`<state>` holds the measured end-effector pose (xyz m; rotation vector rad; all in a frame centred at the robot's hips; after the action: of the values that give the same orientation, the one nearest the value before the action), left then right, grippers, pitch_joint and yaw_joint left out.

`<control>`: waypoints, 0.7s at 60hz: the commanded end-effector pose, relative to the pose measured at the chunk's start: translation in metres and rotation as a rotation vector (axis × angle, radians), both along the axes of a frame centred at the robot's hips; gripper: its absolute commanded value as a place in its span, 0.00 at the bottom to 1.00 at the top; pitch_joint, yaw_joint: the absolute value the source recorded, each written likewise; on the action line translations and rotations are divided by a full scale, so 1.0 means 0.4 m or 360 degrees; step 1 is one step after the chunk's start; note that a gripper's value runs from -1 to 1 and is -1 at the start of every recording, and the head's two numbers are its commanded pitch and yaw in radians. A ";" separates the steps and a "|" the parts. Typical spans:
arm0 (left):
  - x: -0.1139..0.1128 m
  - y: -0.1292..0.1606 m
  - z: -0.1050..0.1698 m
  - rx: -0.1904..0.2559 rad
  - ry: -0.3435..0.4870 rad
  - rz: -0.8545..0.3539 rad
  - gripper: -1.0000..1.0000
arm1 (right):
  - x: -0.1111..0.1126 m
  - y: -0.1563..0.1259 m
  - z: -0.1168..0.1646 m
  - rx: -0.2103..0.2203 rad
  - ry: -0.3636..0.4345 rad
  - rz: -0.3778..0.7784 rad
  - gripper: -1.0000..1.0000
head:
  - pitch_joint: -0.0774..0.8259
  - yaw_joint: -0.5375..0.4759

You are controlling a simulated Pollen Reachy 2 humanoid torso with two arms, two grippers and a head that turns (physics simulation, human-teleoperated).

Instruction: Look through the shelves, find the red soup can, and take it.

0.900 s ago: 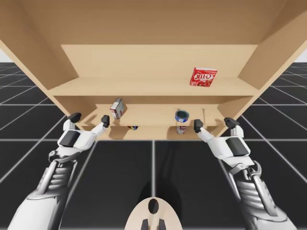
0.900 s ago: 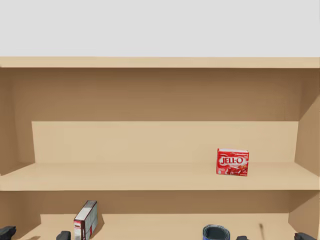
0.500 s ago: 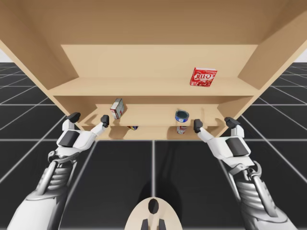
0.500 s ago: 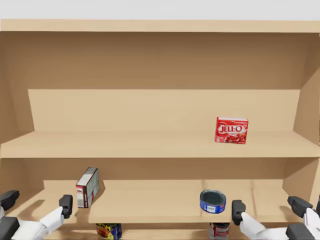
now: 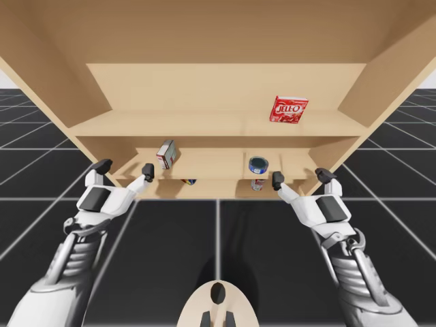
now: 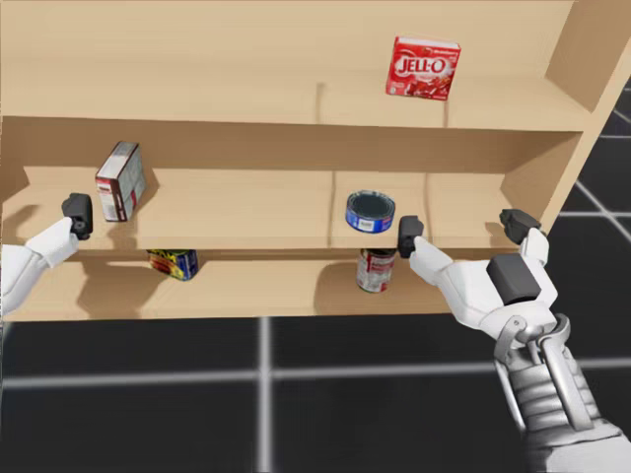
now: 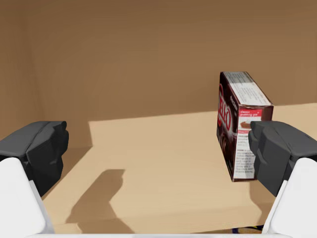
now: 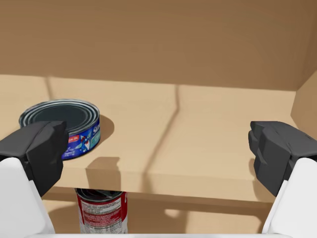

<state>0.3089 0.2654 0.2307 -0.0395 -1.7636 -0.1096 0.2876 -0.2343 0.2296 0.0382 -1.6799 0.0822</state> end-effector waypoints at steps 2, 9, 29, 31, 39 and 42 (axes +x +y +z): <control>-0.007 -0.005 0.004 -0.0002 -0.0011 -0.0008 0.00 | 0.000 0.003 -0.004 0.0007 0.0001 -0.0005 0.00 | 0.74 0.36; -0.010 -0.011 0.005 -0.0005 -0.0019 -0.0016 0.00 | 0.001 0.004 -0.007 0.0006 -0.0001 -0.0008 0.00 | 0.78 0.30; -0.017 -0.009 0.009 -0.0027 -0.0040 -0.0024 0.00 | -0.072 0.043 -0.004 0.0114 0.0045 0.0177 0.00 | 0.74 0.29; -0.017 -0.008 0.010 -0.0029 -0.0042 -0.0026 0.00 | -0.080 0.046 -0.008 0.0114 0.0068 0.0207 0.00 | 0.74 0.29; -0.025 -0.005 0.015 -0.0041 -0.0053 -0.0036 0.00 | -0.117 0.067 -0.054 0.0161 0.0134 0.0290 0.00 | 0.73 0.29; -0.026 -0.004 0.016 -0.0042 -0.0057 -0.0037 0.00 | -0.119 0.072 -0.073 0.0143 0.0139 0.0289 0.00 | 0.73 0.29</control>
<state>0.3007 0.2628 0.2354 -0.0699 -1.7934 -0.1059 0.2534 -0.2203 0.2193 0.1801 -1.6318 0.1622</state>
